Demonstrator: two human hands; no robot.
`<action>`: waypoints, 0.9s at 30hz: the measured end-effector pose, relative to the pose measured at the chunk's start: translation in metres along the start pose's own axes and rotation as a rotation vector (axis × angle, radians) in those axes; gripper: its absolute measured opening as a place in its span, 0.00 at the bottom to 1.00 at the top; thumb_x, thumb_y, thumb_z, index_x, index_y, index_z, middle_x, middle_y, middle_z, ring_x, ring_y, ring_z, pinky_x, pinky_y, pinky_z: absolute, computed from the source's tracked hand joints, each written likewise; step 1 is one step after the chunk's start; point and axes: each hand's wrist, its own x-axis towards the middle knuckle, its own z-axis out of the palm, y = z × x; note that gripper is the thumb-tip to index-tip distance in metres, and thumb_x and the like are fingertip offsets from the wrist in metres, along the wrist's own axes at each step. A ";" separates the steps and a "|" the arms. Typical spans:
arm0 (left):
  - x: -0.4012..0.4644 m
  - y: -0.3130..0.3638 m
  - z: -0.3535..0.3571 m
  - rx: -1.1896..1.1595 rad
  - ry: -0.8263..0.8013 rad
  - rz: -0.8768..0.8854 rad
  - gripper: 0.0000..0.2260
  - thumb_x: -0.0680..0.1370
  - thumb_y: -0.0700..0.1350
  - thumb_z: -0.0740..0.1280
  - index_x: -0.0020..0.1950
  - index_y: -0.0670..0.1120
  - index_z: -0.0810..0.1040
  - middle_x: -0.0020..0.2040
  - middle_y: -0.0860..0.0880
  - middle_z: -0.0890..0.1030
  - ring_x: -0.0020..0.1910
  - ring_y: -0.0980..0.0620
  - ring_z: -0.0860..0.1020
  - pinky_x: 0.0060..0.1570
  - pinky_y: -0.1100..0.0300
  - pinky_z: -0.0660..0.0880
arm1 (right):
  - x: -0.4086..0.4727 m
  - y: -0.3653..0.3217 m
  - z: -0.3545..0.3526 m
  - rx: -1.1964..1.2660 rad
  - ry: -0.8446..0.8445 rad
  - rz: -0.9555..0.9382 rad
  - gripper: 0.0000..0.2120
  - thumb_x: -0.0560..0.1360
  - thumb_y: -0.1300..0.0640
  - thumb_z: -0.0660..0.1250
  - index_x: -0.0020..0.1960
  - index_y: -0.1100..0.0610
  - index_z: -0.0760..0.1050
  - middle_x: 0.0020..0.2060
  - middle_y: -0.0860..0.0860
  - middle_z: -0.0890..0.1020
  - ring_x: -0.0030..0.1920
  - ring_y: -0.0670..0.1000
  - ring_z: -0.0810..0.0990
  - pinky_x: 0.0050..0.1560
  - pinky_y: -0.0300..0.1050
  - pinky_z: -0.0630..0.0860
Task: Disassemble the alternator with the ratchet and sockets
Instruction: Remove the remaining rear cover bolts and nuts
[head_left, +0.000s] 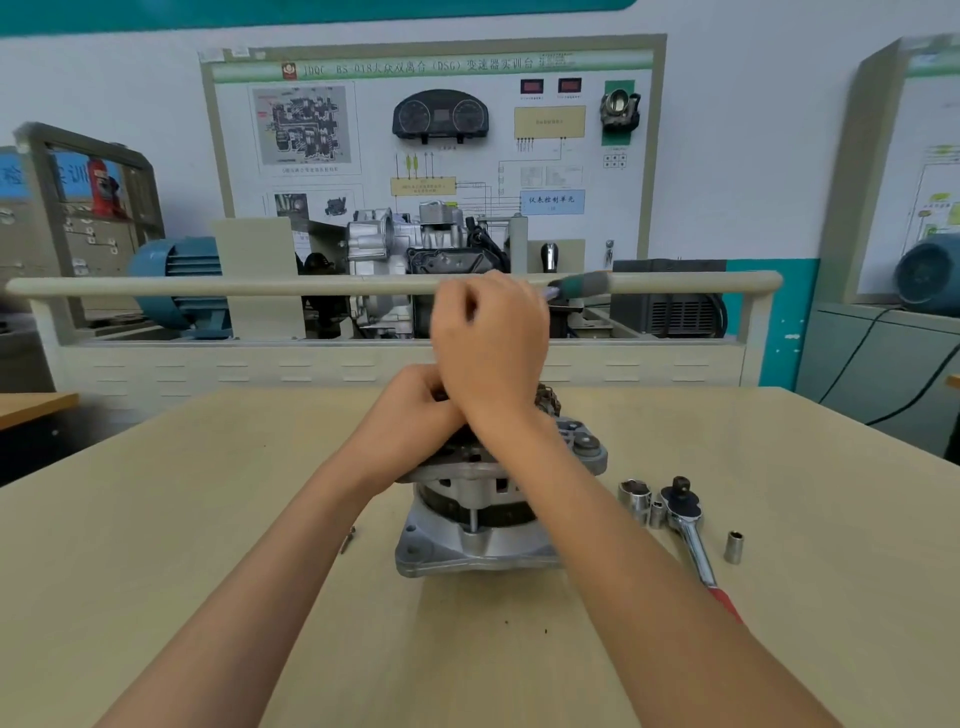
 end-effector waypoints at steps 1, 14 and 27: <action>-0.001 0.002 0.000 -0.032 -0.034 0.003 0.19 0.75 0.34 0.63 0.28 0.52 0.77 0.26 0.55 0.79 0.25 0.64 0.74 0.28 0.72 0.68 | 0.005 0.001 -0.002 0.217 -0.035 0.094 0.18 0.69 0.56 0.55 0.22 0.52 0.59 0.18 0.44 0.64 0.25 0.45 0.63 0.35 0.40 0.62; 0.001 -0.003 -0.002 -0.031 0.024 -0.019 0.18 0.75 0.32 0.65 0.33 0.53 0.80 0.31 0.51 0.82 0.31 0.61 0.77 0.32 0.68 0.73 | -0.010 0.011 -0.002 0.039 0.024 -0.103 0.13 0.74 0.57 0.57 0.31 0.59 0.70 0.29 0.48 0.71 0.35 0.47 0.70 0.49 0.41 0.69; 0.001 0.000 0.002 -0.087 -0.078 -0.044 0.08 0.78 0.45 0.66 0.54 0.49 0.83 0.46 0.55 0.85 0.48 0.57 0.82 0.52 0.62 0.77 | 0.031 0.033 -0.017 1.532 -0.235 0.790 0.30 0.79 0.54 0.49 0.18 0.55 0.61 0.16 0.51 0.64 0.23 0.51 0.67 0.44 0.46 0.73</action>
